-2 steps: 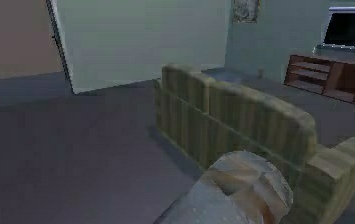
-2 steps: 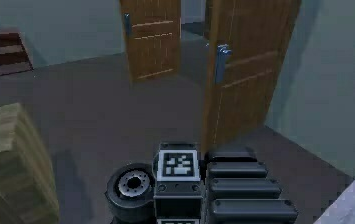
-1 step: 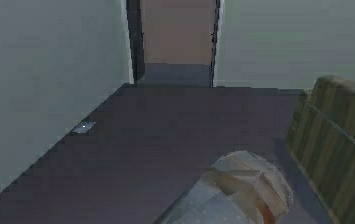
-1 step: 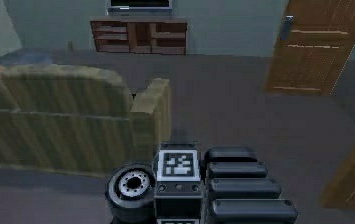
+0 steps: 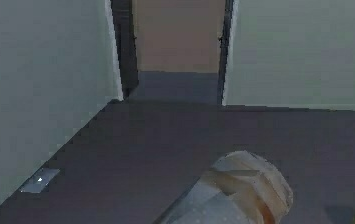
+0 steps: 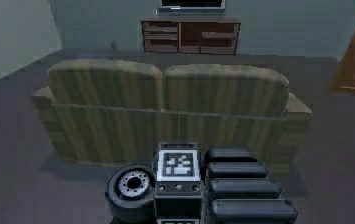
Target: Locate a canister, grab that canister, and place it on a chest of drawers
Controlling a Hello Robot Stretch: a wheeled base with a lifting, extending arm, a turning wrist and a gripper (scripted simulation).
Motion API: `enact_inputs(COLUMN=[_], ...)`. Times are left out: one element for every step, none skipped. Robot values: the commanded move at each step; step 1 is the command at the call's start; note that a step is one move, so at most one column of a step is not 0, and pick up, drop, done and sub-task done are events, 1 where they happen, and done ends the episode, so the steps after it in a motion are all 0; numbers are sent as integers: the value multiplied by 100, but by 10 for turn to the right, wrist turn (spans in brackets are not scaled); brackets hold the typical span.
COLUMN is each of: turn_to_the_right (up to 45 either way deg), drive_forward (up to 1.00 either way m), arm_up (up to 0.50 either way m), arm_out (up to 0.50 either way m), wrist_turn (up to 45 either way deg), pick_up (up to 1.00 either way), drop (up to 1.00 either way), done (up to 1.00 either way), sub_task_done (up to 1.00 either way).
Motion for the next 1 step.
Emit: enact_inputs(turn_to_the_right=[0], drive_forward=[100], arm_up=[0], arm_out=[0], wrist_turn=[0], pick_up=[0], drop=[0], done=[0], sub_task_done=[0])
